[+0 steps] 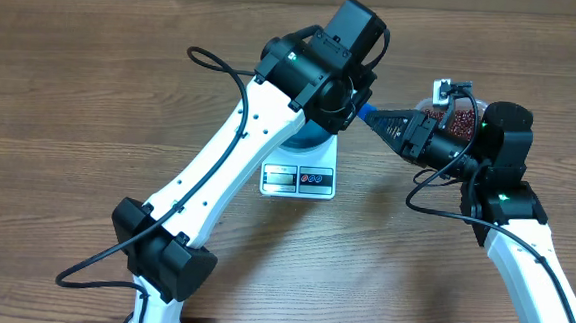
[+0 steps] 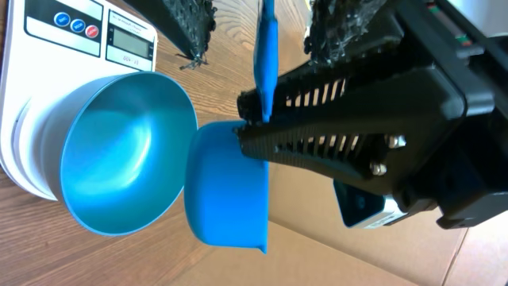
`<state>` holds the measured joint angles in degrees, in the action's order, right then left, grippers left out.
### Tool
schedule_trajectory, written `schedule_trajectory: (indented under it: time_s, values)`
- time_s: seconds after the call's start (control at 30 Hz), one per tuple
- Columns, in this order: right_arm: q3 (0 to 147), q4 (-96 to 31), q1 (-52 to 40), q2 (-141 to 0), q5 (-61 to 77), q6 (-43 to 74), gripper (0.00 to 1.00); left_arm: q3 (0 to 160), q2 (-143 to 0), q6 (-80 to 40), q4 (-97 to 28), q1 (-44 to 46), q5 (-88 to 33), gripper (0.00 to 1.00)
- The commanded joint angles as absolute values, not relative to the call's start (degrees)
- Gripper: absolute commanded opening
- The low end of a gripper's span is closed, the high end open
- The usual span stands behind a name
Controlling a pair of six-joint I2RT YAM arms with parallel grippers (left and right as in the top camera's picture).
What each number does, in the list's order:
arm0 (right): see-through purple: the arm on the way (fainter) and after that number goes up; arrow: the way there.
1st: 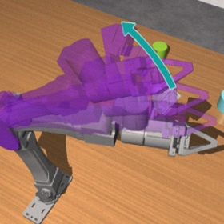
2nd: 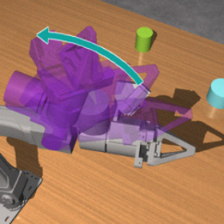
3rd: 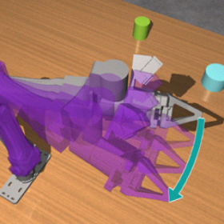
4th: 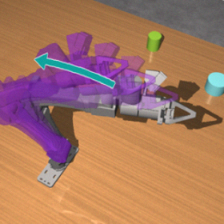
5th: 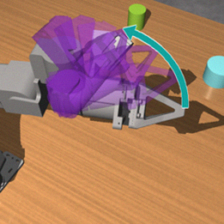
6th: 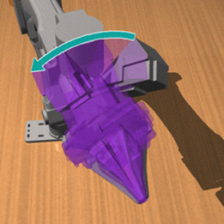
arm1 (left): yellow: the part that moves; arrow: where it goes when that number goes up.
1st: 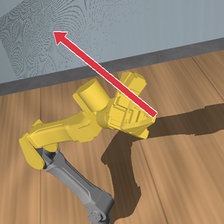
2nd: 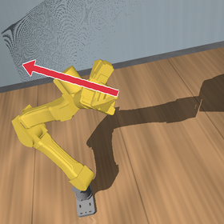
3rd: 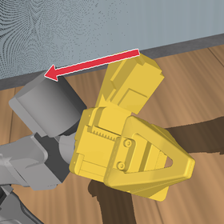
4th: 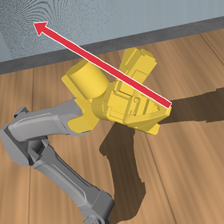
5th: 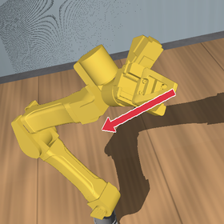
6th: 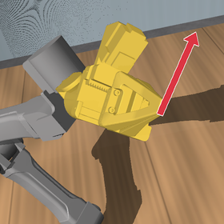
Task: Scoop item into bowl and weigh 150g on scale
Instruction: 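Bring the right gripper to the scoop handle and grasp it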
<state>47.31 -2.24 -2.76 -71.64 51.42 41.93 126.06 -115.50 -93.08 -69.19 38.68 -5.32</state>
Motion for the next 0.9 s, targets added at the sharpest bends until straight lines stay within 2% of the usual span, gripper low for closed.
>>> schedule_trajectory:
  time_s: [0.0,0.13,0.4,0.67,0.87]
  values:
    - [48.3,-2.0,-2.9,-71.8,51.0,41.5,0.41,126.1,-115.0,-93.9,-69.1,39.8,-4.5,0.04]
    - [48.3,-2.0,-2.9,-71.8,51.0,41.5,0.4,126.1,-115.0,-93.9,-69.1,40.3,-4.5,0.04]
    - [48.3,-2.0,-2.9,-71.8,51.0,41.5,0.27,126.1,-115.0,-93.9,-69.1,40.5,-4.5,0.04]
    - [48.3,-2.0,-2.9,-71.8,51.1,41.5,0.07,126.1,-115.0,-93.9,-68.9,40.6,-4.5,0.04]
    - [48.4,-2.0,-2.9,-71.8,51.1,41.5,0.04,126.1,-115.0,-93.9,-68.9,40.6,-4.5,0.06]
